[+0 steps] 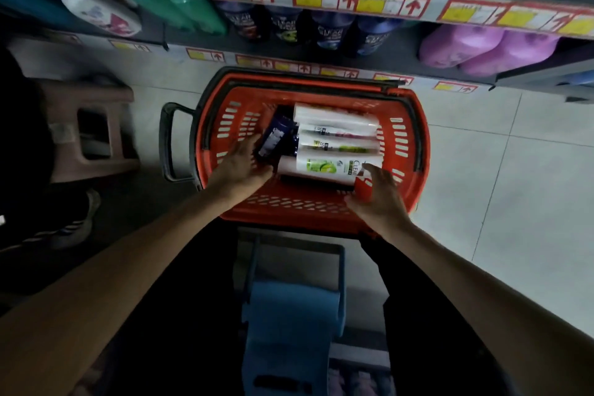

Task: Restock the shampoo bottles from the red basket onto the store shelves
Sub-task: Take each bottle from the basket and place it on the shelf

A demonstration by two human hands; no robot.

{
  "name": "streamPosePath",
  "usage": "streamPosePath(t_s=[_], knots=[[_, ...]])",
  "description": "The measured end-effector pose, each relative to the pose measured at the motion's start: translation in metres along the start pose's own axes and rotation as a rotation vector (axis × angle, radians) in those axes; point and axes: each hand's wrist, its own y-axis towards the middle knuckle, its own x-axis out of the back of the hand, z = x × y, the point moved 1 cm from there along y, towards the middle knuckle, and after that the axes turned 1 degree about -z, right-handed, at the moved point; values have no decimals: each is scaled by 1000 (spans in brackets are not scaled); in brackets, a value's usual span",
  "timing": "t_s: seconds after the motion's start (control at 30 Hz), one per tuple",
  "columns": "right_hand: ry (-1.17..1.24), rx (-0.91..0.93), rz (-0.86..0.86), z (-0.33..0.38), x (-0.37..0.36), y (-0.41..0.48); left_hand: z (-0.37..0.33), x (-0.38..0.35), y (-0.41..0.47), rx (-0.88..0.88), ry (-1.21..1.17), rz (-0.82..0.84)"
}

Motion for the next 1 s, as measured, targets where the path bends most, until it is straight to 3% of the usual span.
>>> streamPosePath(t_s=[0.1, 0.27, 0.4, 0.6, 0.77, 0.83, 0.93, 1.0], knots=[[-127, 106, 85, -15, -18, 11, 1, -17, 13, -123, 166, 39], [-260, 216, 43, -24, -36, 41, 28, -40, 41, -299, 424, -20], [-512, 290, 116, -12, -49, 70, 37, -42, 72, -421, 727, -30], [-777, 532, 7, 7, -60, 103, 22, -28, 113, -706, 686, -127], [-821, 640, -63, -7, -69, 108, 36, -39, 129, -915, 838, -169], [-851, 649, -91, -12, -72, 104, 39, -41, 120, -931, 888, -174], [-948, 665, -157, -11, -68, 92, 40, -47, 101, -799, 1008, -109], [-940, 609, -145, -4, -62, 80, 32, -49, 87, -736, 941, -90]])
